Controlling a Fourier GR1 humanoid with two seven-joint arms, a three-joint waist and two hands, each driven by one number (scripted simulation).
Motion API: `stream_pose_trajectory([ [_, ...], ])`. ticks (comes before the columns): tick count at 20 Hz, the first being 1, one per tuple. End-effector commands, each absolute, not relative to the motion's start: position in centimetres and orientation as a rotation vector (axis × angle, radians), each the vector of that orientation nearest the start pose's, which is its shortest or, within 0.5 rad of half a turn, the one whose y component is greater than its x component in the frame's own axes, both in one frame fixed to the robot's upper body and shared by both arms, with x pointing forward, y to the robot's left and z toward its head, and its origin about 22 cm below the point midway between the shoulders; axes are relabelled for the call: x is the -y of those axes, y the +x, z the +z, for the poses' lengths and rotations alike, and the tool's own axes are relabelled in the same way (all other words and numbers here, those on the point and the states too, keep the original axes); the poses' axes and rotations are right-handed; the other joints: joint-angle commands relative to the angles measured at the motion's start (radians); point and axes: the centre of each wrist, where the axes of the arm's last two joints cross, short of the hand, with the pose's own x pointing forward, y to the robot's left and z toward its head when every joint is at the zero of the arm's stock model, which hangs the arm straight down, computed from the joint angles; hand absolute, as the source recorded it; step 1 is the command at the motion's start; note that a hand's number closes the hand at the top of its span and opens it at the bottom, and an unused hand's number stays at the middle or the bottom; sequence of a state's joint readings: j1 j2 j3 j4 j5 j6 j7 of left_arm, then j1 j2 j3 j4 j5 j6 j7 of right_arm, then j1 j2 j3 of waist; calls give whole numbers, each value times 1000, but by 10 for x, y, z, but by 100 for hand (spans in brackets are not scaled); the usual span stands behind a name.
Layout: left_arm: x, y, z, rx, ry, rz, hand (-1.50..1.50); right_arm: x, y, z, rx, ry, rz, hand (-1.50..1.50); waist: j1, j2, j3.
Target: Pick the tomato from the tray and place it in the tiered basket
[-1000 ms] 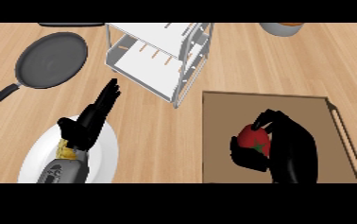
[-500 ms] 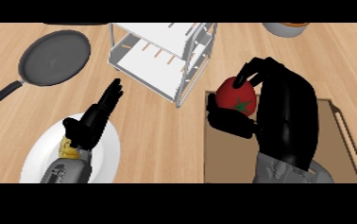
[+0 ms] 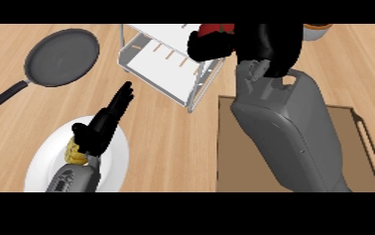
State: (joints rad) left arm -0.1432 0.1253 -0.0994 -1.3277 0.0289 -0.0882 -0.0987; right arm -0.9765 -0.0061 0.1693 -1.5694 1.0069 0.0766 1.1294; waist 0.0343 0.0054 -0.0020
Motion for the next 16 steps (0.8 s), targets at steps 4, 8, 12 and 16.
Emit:
stream_pose_trajectory([
  [4,-218,281,-23,1543,-92,-261,0,33,372,302,1346,-972,304,150,3,4,0],
  [8,-229,275,-25,1549,-114,-270,0,36,411,275,1298,-941,353,150,25,13,0],
  [12,-215,281,-17,1558,-123,-292,0,17,423,272,1302,-928,345,150,40,15,0],
  [16,-198,292,-3,1562,-132,-283,0,20,439,256,1304,-923,345,150,42,21,0],
])
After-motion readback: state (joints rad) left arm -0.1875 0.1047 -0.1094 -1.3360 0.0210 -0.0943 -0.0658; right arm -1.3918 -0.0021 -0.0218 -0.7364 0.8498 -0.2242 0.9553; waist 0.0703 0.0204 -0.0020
